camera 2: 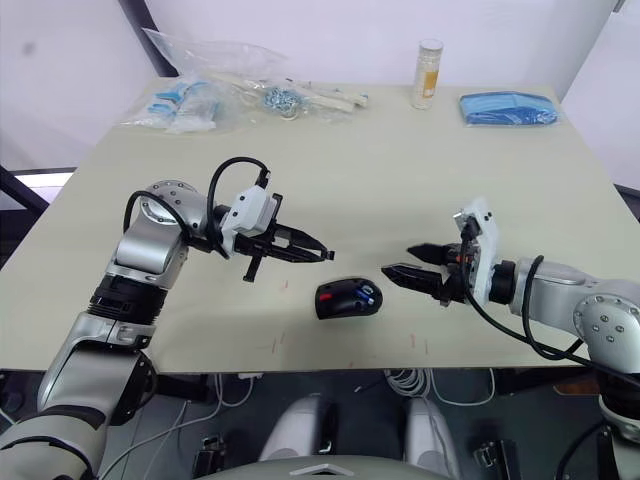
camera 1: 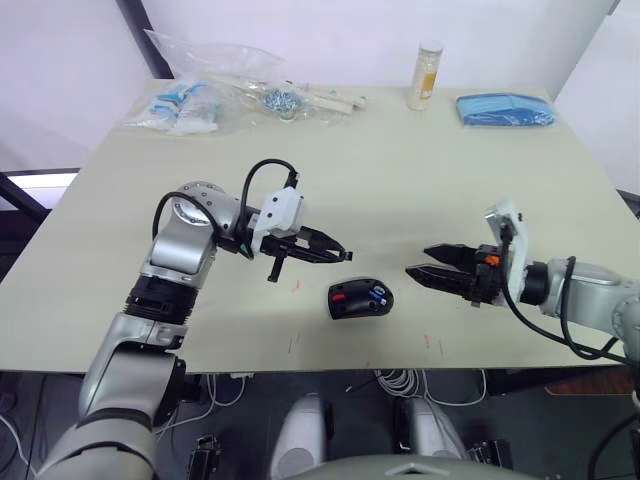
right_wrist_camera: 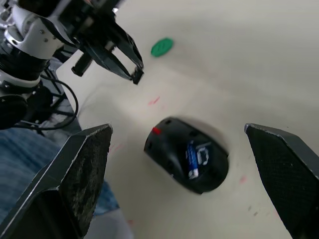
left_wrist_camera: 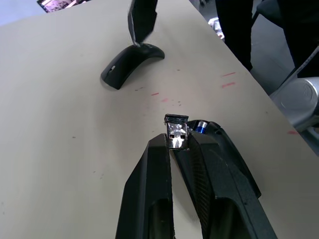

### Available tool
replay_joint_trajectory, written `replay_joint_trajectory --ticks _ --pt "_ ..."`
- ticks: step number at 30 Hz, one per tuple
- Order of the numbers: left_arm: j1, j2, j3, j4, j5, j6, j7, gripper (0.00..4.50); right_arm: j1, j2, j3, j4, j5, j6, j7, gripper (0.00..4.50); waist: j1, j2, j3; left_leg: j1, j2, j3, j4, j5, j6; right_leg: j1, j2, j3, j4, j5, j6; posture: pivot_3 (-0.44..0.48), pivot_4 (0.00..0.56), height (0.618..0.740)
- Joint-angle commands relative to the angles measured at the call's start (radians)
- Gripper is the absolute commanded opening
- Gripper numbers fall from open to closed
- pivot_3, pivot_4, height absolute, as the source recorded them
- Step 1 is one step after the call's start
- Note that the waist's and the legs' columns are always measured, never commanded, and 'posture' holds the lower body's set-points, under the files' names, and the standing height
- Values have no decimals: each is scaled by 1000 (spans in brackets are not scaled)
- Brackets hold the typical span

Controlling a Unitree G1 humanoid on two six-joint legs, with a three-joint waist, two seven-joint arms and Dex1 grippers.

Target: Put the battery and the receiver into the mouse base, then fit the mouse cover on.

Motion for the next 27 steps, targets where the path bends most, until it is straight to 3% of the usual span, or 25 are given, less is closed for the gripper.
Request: replay_joint_trajectory --ticks 1,5,10,13,16,20,22,24,27 --pt "-14 -3 -7 -61 -16 5 -18 56 -72 46 40 59 262 13 -216 4500 -2 0 0 0 0 0 0 0 0 0 0 1 0 0 0 0 150 740" --pt "-16 -6 -13 -80 -13 12 -9 56 -108 75 113 104 476 -57 -435 4500 2 0 1 0 0 -1 -1 0 1 0 0 0 0 0 0 0 150 740" --pt "-8 -7 -13 -113 -21 36 0 56 -123 72 175 111 562 -91 -543 4500 1 0 1 -4 -1 -1 0 -1 2 -1 0 0 -3 0 0 0 150 740" --pt "1 -3 -11 -136 -24 48 4 46 -128 91 195 113 567 -98 -569 3688 1 0 1 -5 -1 0 0 -1 3 -1 0 0 -3 0 0 0 150 740" --pt "4 -2 -13 -144 -22 49 8 46 -139 100 208 117 567 -100 -580 2389 0 0 1 -5 -1 0 0 -1 3 -1 1 -1 -3 0 0 0 150 740" --pt "18 5 -12 -154 -19 46 10 46 -148 104 220 120 567 -96 -576 2389 1 0 1 -5 0 -1 1 -1 3 -1 1 -2 -3 0 0 0 150 740" --pt "23 8 -11 -157 -19 46 11 46 -148 108 221 119 567 -99 -577 1944 0 0 1 -6 0 -1 1 -1 3 -1 1 -1 -3 0 0 0 150 740" --pt "26 10 -11 -160 -21 47 11 46 -149 110 221 118 567 -100 -578 926 0 0 1 -6 0 -1 1 -1 3 -1 1 -1 -3 0 0 0 150 740" --pt "28 12 -11 -164 -20 47 15 46 -154 111 228 118 567 -94 -574 797 0 0 1 -6 0 -1 1 -1 3 -2 1 -2 -3 0 0 0 150 740"
